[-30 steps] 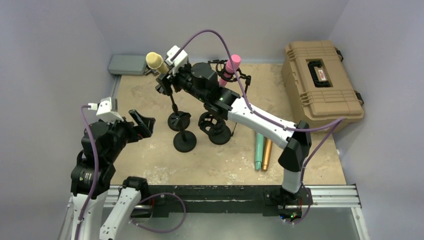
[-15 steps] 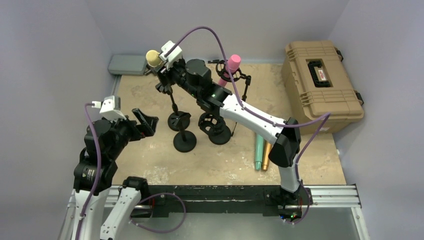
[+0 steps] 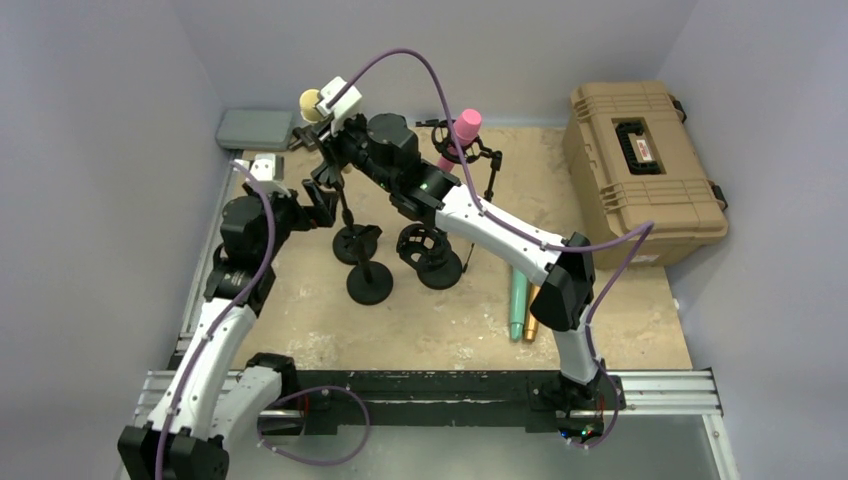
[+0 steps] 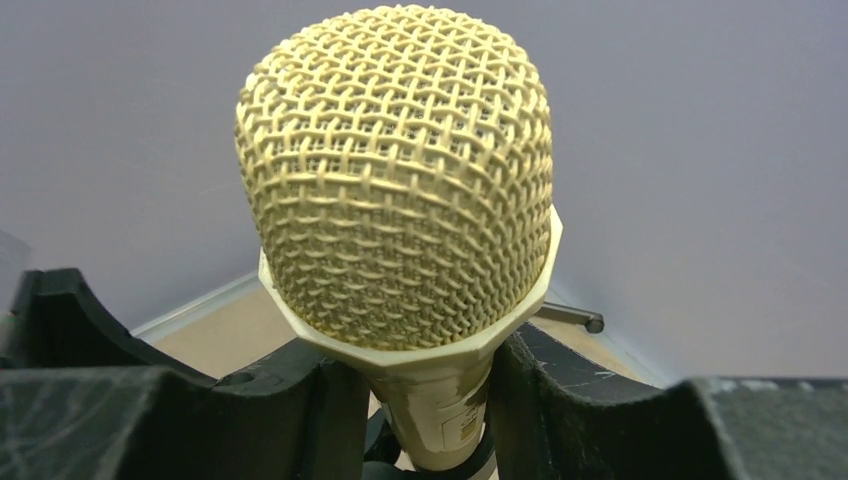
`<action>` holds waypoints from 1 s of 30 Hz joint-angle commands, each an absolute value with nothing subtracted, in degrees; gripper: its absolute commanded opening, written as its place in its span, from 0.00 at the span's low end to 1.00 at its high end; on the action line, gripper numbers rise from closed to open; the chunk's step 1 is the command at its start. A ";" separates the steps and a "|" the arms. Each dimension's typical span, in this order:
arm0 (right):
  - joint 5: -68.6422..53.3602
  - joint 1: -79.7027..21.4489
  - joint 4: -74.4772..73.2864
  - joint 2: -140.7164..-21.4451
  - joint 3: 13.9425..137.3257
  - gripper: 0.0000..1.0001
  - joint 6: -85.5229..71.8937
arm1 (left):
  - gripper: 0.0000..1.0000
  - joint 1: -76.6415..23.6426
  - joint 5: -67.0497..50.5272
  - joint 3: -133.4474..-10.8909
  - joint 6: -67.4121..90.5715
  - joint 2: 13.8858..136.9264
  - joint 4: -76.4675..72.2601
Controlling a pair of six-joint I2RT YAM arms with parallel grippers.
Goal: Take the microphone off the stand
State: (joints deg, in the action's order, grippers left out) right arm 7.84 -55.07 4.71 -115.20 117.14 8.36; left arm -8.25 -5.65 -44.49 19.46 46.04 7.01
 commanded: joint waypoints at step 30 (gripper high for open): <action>6.06 -56.59 3.81 -114.24 120.68 0.20 4.85 | 0.77 -9.60 -18.12 -34.42 5.95 52.31 -32.19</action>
